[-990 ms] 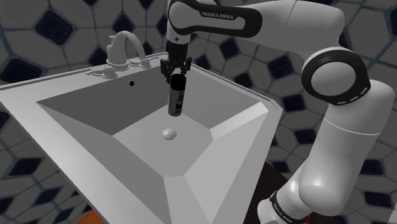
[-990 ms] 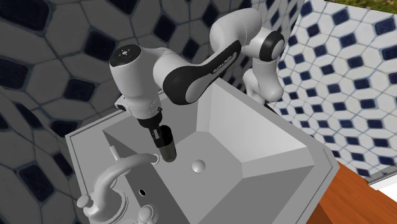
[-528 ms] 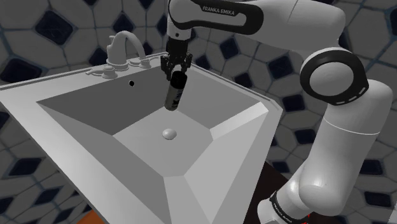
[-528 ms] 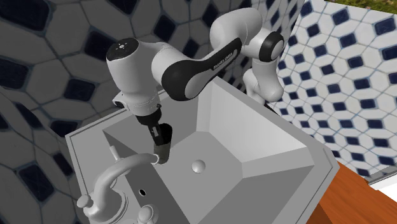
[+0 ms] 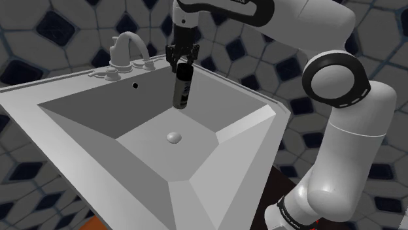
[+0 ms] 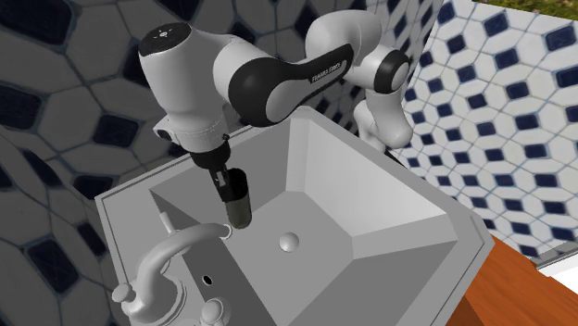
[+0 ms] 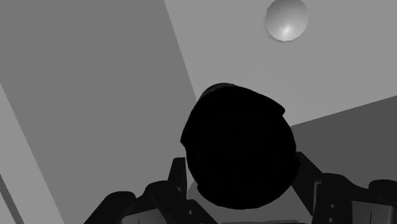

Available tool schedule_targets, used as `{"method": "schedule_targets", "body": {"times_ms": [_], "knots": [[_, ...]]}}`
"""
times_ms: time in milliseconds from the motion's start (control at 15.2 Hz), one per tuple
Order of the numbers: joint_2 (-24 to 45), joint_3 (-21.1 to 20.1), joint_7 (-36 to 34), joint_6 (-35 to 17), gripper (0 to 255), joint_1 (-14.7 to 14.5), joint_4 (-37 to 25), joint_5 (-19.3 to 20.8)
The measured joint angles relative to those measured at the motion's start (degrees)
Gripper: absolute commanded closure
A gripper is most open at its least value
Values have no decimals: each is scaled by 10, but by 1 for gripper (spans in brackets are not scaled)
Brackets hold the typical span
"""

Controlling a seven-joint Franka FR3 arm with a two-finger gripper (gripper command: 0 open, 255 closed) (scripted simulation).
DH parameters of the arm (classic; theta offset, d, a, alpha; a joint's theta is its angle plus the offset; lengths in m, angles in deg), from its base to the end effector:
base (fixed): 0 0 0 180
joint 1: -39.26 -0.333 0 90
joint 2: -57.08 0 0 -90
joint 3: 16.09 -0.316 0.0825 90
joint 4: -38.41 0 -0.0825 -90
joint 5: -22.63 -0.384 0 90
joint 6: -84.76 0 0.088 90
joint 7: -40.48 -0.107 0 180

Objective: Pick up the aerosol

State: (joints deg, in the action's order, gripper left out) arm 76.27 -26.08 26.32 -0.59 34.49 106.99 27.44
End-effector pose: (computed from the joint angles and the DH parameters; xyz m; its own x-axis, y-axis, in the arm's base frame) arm 0.6307 0.1346 0.5936 0.9995 -0.0037 -0.0299 -0.0027 -0.9994 0.0352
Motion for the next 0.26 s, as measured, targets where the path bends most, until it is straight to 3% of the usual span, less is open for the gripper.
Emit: {"method": "schedule_targets", "body": {"times_ms": [264], "knots": [[11, 0, 0, 33, 255, -3, -44, 2]]}}
